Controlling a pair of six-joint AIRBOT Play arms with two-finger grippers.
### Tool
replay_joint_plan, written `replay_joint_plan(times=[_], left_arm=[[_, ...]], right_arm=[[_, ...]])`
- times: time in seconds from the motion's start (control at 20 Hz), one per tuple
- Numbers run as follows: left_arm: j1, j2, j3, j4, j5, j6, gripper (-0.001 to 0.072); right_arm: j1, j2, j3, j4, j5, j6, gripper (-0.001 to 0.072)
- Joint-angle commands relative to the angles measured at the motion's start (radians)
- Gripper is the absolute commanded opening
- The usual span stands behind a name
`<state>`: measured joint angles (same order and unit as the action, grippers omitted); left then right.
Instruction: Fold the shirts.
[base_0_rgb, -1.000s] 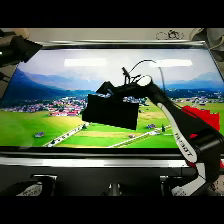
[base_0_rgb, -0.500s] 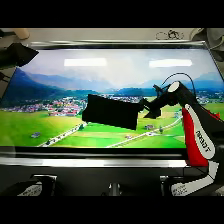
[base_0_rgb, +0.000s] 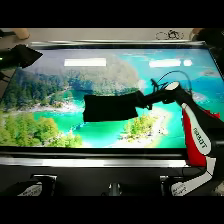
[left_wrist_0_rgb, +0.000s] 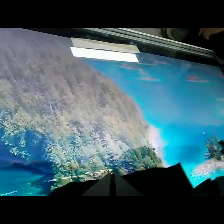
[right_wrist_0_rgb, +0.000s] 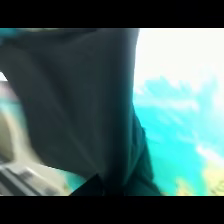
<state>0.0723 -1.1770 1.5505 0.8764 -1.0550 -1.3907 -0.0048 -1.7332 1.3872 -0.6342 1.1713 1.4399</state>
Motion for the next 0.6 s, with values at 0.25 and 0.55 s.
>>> replay_joint_plan(times=[0.25,0.55], left_arm=[[-0.001,-0.009,0.000,0.034,0.001,0.032,0.0028],[-0.001,-0.009,0.000,0.034,0.000,0.050,0.0028]], right_arm=[[-0.515,0.161,0.311,-0.163,0.268,0.156,0.0017],[-0.813,0.261,0.311,-0.163,0.349,0.256,0.0017]])
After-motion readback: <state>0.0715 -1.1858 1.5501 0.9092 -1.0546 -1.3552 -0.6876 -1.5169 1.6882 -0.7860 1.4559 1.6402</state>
